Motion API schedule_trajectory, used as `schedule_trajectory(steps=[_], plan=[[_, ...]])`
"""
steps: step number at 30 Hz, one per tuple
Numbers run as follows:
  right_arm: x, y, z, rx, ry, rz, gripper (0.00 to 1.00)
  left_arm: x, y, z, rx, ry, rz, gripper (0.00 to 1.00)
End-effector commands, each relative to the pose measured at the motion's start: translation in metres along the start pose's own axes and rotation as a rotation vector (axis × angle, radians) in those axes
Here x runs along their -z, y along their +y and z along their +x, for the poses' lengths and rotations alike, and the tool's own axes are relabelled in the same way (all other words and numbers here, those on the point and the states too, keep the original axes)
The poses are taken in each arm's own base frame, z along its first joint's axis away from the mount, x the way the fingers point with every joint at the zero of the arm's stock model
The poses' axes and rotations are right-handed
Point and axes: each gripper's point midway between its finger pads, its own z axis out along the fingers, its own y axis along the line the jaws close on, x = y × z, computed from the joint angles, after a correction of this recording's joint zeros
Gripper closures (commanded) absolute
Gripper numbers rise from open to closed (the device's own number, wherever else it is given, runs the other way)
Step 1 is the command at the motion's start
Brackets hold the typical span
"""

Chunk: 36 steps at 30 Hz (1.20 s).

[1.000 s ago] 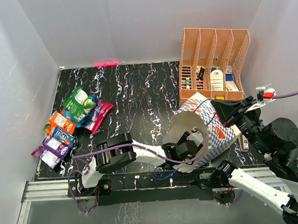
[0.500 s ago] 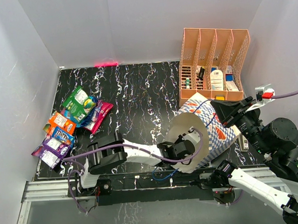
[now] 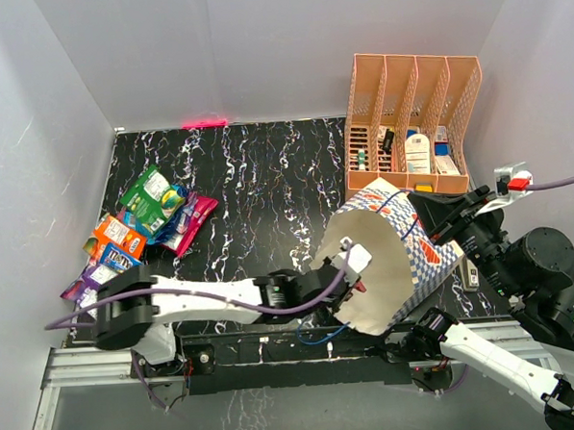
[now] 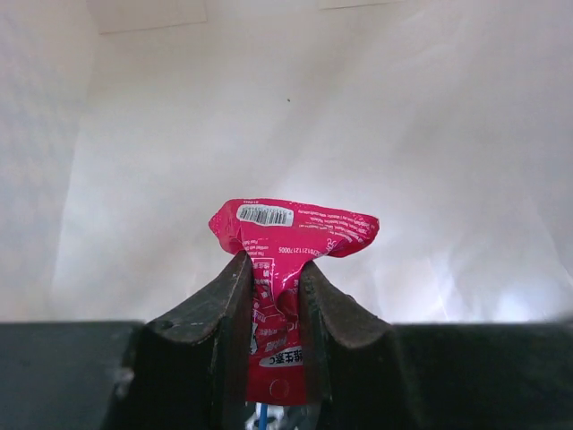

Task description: Take the snacks out of the paper bag

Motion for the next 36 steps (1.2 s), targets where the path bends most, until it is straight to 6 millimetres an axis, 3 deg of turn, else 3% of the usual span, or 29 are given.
schedule_trajectory(steps=[1, 5, 9, 12, 14, 19, 24, 28, 30, 32, 36], plan=[[0.006, 0.004, -0.026, -0.029, -0.088, -0.018, 0.93, 0.057, 0.006, -0.020, 0.085, -0.049, 0.059, 0.92], [0.004, 0.005, -0.024, -0.031, -0.091, -0.022, 0.93, 0.113, 0.032, -0.038, 0.140, -0.117, 0.048, 0.92], [0.004, 0.005, -0.021, -0.033, -0.091, -0.027, 0.93, 0.154, 0.078, -0.042, 0.186, -0.147, -0.103, 0.92], [0.004, 0.005, -0.021, -0.035, -0.097, -0.031, 0.93, 0.172, 0.115, -0.034, 0.224, -0.128, -0.245, 0.88], [0.005, 0.005, -0.020, -0.036, -0.097, -0.030, 0.93, 0.173, 0.141, -0.030, 0.261, -0.089, -0.326, 0.89], [0.009, 0.004, -0.024, -0.037, -0.104, -0.028, 0.93, 0.176, 0.230, -0.019, 0.385, -0.003, -0.540, 0.99], [0.013, 0.004, -0.031, -0.037, -0.116, -0.028, 0.93, 0.208, 0.339, -0.019, 0.526, -0.033, -0.848, 0.99], [0.014, 0.006, -0.034, -0.038, -0.120, -0.035, 0.93, 0.249, 0.414, 0.011, 0.726, -0.039, -1.117, 0.97], [0.014, 0.006, -0.035, -0.037, -0.120, -0.040, 0.93, 0.270, 0.440, 0.033, 0.803, -0.037, -1.249, 0.96], [0.014, 0.009, -0.035, -0.040, -0.118, -0.050, 0.93, 0.287, 0.456, 0.055, 0.839, -0.029, -1.377, 0.96], [0.010, 0.013, -0.030, -0.046, -0.104, -0.066, 0.93, 0.299, 0.474, 0.111, 0.907, 0.023, -1.516, 0.94]])
